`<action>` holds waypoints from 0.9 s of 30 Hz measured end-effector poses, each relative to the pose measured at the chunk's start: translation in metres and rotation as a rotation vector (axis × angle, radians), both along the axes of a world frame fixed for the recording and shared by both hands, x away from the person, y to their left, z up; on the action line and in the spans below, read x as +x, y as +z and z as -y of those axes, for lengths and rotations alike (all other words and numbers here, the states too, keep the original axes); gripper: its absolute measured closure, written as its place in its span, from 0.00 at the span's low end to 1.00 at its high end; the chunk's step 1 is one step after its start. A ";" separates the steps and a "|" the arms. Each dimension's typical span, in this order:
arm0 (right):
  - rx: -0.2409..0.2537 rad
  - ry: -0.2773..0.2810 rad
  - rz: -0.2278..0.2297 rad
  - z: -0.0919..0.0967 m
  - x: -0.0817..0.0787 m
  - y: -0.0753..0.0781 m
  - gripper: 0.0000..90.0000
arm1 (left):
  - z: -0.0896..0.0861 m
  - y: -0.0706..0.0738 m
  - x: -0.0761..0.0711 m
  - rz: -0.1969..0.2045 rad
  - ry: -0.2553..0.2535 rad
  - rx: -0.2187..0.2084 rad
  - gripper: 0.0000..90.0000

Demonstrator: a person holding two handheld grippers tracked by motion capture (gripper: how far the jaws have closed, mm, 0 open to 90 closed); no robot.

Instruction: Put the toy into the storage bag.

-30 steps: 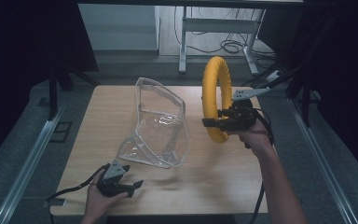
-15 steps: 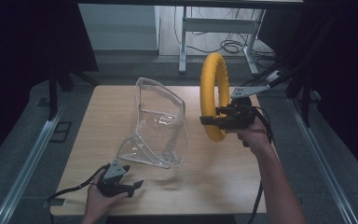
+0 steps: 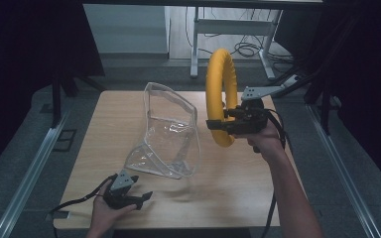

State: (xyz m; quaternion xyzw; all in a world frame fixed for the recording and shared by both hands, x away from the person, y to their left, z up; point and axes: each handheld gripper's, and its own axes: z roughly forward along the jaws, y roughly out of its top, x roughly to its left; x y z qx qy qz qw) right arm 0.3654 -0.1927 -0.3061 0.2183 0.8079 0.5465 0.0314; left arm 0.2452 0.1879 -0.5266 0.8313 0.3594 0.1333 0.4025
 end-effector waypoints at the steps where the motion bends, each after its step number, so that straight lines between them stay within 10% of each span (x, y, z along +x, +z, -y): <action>1: 0.000 0.000 0.000 0.000 0.000 0.000 0.56 | 0.000 0.000 0.000 0.000 0.000 0.000 0.23; 27: 0.048 0.061 0.029 -0.029 -0.003 0.023 0.56 | 0.000 0.000 0.000 -0.003 -0.003 0.003 0.23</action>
